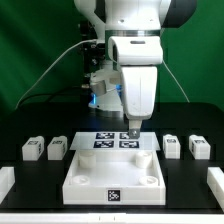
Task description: Assemble one leg
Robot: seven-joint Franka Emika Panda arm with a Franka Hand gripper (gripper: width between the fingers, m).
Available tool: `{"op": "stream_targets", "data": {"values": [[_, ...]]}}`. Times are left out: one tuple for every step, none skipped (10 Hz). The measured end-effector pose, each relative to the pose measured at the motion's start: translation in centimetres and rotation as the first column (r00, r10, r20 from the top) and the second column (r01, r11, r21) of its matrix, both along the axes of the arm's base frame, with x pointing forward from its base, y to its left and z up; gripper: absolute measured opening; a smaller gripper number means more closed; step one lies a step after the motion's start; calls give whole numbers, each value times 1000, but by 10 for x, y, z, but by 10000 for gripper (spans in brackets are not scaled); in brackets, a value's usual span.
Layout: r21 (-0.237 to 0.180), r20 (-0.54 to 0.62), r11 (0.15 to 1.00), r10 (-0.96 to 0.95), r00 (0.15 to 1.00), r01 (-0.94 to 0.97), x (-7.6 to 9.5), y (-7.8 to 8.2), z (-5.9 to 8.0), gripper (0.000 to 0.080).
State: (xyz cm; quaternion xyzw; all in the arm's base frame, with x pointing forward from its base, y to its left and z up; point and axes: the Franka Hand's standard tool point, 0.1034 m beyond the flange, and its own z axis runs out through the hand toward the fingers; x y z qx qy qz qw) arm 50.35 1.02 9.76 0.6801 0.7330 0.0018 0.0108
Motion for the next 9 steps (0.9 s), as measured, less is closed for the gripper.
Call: {"op": "stream_targets", "data": {"values": [[0, -23, 1000, -7, 1000, 7, -10, -4, -10, 650], [2, -23, 1000, -6, 1000, 6, -25, -12, -21, 650], [5, -35, 1000, -21, 999, 21, -48, -22, -37, 650], [10, -58, 999, -37, 998, 38, -66, -28, -53, 650], [17, -66, 999, -48, 997, 50, -72, -30, -68, 650], [21, -80, 998, -60, 995, 62, -76, -32, -80, 650], [23, -88, 998, -63, 994, 65, -76, -31, -86, 650], [21, -85, 995, -91, 992, 93, -73, -29, -85, 650], [21, -87, 995, -94, 992, 96, -74, -30, -86, 564]]}}
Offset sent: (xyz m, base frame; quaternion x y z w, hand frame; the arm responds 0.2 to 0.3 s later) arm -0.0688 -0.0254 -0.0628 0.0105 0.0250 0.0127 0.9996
